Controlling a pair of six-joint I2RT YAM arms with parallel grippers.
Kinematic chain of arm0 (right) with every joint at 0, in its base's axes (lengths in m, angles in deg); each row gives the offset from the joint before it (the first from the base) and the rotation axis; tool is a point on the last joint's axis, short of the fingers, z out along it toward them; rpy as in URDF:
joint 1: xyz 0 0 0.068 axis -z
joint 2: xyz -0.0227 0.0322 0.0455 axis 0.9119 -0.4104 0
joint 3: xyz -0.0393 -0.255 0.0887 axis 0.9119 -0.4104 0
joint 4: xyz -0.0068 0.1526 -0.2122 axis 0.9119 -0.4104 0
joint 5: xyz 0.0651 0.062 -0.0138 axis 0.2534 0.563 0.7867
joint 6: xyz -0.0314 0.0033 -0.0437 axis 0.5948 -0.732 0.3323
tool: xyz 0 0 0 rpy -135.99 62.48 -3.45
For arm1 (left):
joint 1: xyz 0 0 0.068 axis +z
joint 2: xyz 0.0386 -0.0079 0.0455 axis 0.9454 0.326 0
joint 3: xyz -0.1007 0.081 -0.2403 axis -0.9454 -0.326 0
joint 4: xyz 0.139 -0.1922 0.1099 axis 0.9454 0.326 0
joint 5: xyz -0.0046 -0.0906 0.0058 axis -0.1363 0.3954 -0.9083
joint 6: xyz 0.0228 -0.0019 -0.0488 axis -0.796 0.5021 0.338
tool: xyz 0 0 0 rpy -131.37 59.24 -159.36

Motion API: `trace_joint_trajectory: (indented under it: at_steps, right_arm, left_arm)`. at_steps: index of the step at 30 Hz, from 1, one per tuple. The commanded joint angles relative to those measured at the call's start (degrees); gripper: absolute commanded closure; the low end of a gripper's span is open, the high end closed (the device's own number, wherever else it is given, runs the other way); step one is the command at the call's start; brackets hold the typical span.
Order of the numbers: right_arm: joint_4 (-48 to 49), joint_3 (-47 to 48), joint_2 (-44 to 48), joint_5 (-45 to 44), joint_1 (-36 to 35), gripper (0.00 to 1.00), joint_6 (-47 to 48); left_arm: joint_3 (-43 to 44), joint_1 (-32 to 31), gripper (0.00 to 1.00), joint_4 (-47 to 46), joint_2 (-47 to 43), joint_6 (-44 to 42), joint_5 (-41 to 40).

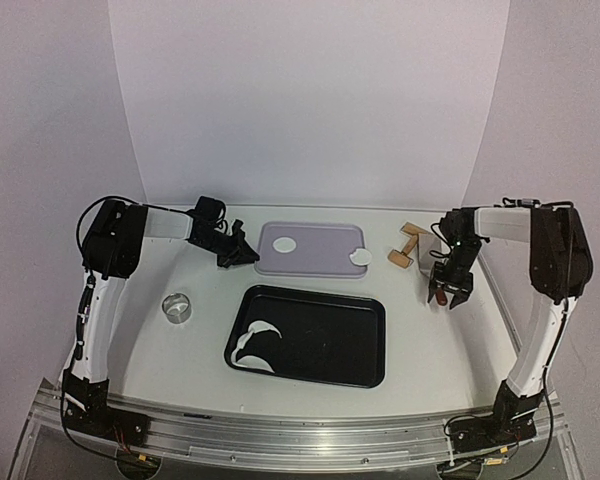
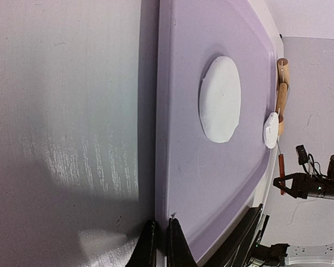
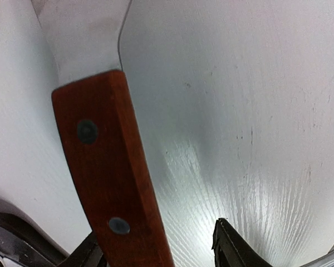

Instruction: Roll out the dumpling wrappers from the dough

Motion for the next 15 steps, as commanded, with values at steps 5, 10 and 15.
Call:
trace_joint_trajectory:
  at_steps: [5,10,15]
  right_arm:
    - [2.19,2.18,-2.54,-3.61,-0.07,0.73,0.86]
    - [-1.0,2.51,1.02,-6.23,-0.11,1.0,2.31]
    - [-11.78,6.0,6.22,-16.6,-3.48,1.0,6.59]
  left_arm:
    - [-0.53,0.04,0.97,0.15,-1.99,0.3,0.81]
    - [-0.28,0.05,0.97,0.08,-1.95,-0.06,0.29]
    - [0.02,0.03,0.97,0.16,-1.26,0.46,1.31]
